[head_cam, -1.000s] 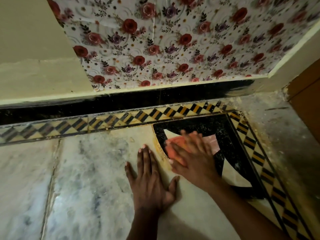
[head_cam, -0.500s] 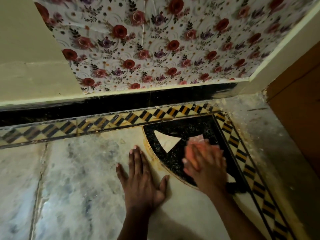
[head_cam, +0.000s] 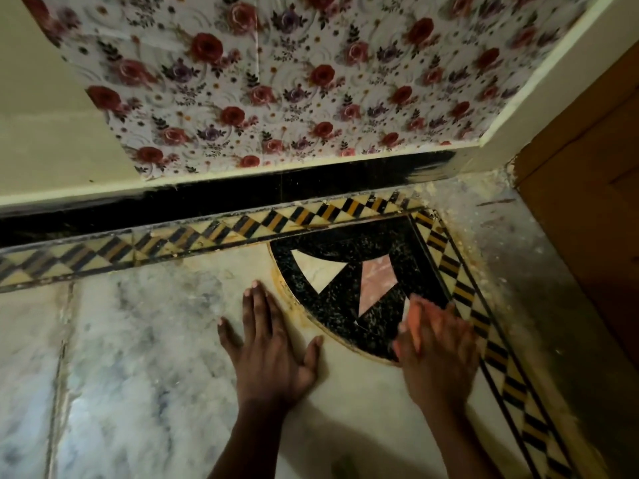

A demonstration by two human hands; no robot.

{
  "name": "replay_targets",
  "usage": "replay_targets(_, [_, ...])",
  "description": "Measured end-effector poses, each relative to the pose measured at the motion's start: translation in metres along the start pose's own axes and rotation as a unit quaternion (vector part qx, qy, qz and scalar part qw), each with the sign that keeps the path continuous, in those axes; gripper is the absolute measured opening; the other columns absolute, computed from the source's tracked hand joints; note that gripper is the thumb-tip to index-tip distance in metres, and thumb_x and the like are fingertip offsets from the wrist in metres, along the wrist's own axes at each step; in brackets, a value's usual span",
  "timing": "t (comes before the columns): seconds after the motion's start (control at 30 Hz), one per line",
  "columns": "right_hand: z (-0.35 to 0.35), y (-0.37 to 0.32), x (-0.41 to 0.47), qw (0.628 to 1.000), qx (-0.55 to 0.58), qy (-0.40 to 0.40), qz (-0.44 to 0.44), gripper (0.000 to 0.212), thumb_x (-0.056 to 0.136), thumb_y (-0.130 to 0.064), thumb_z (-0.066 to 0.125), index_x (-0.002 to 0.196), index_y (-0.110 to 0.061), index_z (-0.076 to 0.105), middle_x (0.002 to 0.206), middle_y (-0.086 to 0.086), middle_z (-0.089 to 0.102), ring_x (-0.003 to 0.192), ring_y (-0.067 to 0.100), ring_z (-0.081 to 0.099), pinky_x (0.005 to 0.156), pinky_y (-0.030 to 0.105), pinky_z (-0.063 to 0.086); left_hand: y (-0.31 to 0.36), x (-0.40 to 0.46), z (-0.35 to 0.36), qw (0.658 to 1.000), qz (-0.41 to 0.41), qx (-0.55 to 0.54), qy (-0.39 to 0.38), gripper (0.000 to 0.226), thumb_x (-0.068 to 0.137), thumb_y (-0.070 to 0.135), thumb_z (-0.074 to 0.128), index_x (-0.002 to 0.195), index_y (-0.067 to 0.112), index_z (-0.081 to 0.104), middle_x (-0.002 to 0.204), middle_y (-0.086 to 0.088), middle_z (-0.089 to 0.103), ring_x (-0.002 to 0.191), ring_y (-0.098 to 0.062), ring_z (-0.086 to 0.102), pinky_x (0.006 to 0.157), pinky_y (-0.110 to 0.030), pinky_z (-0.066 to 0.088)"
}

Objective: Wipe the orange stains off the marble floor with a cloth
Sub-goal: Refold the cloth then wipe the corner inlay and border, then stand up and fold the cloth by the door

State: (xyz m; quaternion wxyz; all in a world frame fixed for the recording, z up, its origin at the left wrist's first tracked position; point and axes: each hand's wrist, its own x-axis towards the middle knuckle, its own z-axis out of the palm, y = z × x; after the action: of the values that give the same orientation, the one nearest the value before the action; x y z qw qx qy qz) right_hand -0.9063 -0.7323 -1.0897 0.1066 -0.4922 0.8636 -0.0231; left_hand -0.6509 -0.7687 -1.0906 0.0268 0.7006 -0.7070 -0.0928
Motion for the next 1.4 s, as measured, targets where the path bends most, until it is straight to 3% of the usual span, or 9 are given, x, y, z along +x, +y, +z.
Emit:
replay_targets(0.13, [-0.002, -0.056, 0.075, 0.998, 0.03, -0.004, 0.056, 0.068, 0.098, -0.075, 0.015, 0.163, -0.055, 0.009, 0.179, 0.002, -0.005, 0.162, 0.043, -0.013, 0.129, 0.064, -0.002, -0.001, 0.001, 0.004, 1.0, 0.0, 0.007, -0.001, 0.111, 0.093, 0.08, 0.031, 0.165, -0.003, 0.018, 0.178, -0.02, 0.003, 0.165, -0.038, 0.012, 0.123, -0.075, 0.012])
replay_targets(0.33, [0.026, -0.089, 0.025, 0.949, 0.07, -0.005, -0.306, 0.053, 0.106, -0.052, 0.027, 0.159, -0.051, 0.03, 0.178, 0.002, 0.014, 0.165, 0.026, 0.003, 0.13, 0.059, 0.013, -0.001, 0.001, 0.0, 1.0, -0.001, -0.017, -0.013, 0.11, 0.093, 0.079, 0.029, 0.166, -0.002, 0.014, 0.179, -0.018, -0.002, 0.166, -0.036, 0.005, 0.124, -0.075, 0.008])
replay_targets(0.4, [0.006, -0.083, -0.006, 0.927, 0.269, -0.067, -0.251, 0.045, 0.107, -0.041, 0.036, 0.15, -0.049, 0.048, 0.171, -0.007, 0.034, 0.162, 0.012, 0.021, 0.128, 0.049, 0.028, 0.0, -0.001, -0.004, 1.0, -0.002, -0.022, -0.011, 0.109, 0.093, 0.08, 0.029, 0.167, 0.0, 0.015, 0.179, -0.017, -0.001, 0.166, -0.035, 0.005, 0.125, -0.073, 0.006])
replay_targets(0.53, [-0.064, -0.079, -0.049, 0.774, 0.6, -0.201, -0.017, 0.039, 0.114, -0.02, 0.042, 0.146, -0.039, 0.054, 0.142, -0.011, 0.067, 0.131, -0.008, 0.056, 0.091, 0.01, 0.051, 0.003, -0.002, -0.014, 0.999, -0.011, -0.032, -0.038, 0.109, 0.093, 0.082, 0.026, 0.168, 0.005, 0.005, 0.18, -0.013, -0.005, 0.167, -0.031, -0.001, 0.126, -0.07, 0.0])
replay_targets(0.63, [-0.115, -0.075, -0.067, 0.76, 0.631, -0.153, 0.01, 0.038, 0.112, -0.024, 0.047, 0.146, -0.036, 0.057, 0.128, -0.011, 0.076, 0.125, 0.033, 0.058, 0.097, 0.054, 0.052, 0.002, -0.004, -0.029, 0.994, -0.031, -0.053, -0.088, 0.112, 0.089, 0.085, 0.025, 0.167, 0.014, -0.012, 0.178, -0.006, -0.016, 0.166, -0.026, -0.01, 0.128, -0.065, -0.003])
replay_targets(0.7, [-0.151, -0.069, -0.077, 0.764, 0.626, -0.156, -0.004, 0.038, 0.103, -0.039, 0.048, 0.135, -0.047, 0.066, 0.13, 0.013, 0.072, 0.126, 0.055, 0.044, 0.101, 0.071, 0.043, 0.004, -0.004, -0.054, 0.983, -0.058, -0.102, -0.142, 0.11, 0.089, 0.08, 0.033, 0.169, 0.014, -0.003, 0.18, -0.005, -0.009, 0.167, -0.026, -0.002, 0.13, -0.061, 0.005])
replay_targets(0.9, [-0.268, -0.064, -0.109, 0.717, 0.663, -0.208, 0.05, 0.039, 0.095, -0.05, 0.05, 0.131, -0.055, 0.06, 0.126, -0.022, 0.074, 0.128, 0.008, 0.066, 0.1, 0.03, 0.055, 0.047, -0.048, -0.211, 0.9, -0.181, -0.393, -0.043, 0.043, 0.102, 0.016, 0.067, 0.144, 0.009, 0.06, 0.137, -0.01, 0.07, 0.131, -0.031, 0.062, 0.108, -0.044, 0.05])
replay_targets(1.2, [-0.562, -0.084, -0.213, 0.705, 0.668, -0.229, 0.065, 0.03, 0.105, -0.051, 0.048, 0.134, -0.055, 0.053, 0.114, -0.035, 0.074, 0.113, 0.0, 0.072, 0.093, 0.026, 0.06, 0.149, -0.157, -0.525, 0.822, -0.14, -0.551, -0.041, 0.025, 0.103, 0.001, 0.063, 0.109, 0.021, 0.077, 0.101, 0.011, 0.081, 0.103, -0.004, 0.074, 0.078, -0.01, 0.054])
replay_targets(1.4, [-0.726, -0.077, -0.287, 0.702, 0.67, -0.235, 0.059, 0.044, 0.105, -0.036, 0.043, 0.149, -0.043, 0.043, 0.128, -0.018, 0.07, 0.111, 0.0, 0.073, 0.085, 0.016, 0.057, 0.186, -0.226, -0.717, 0.823, -0.075, -0.561, -0.049, 0.032, 0.099, 0.008, 0.067, 0.117, 0.032, 0.073, 0.116, 0.02, 0.076, 0.115, -0.002, 0.069, 0.087, -0.022, 0.057])
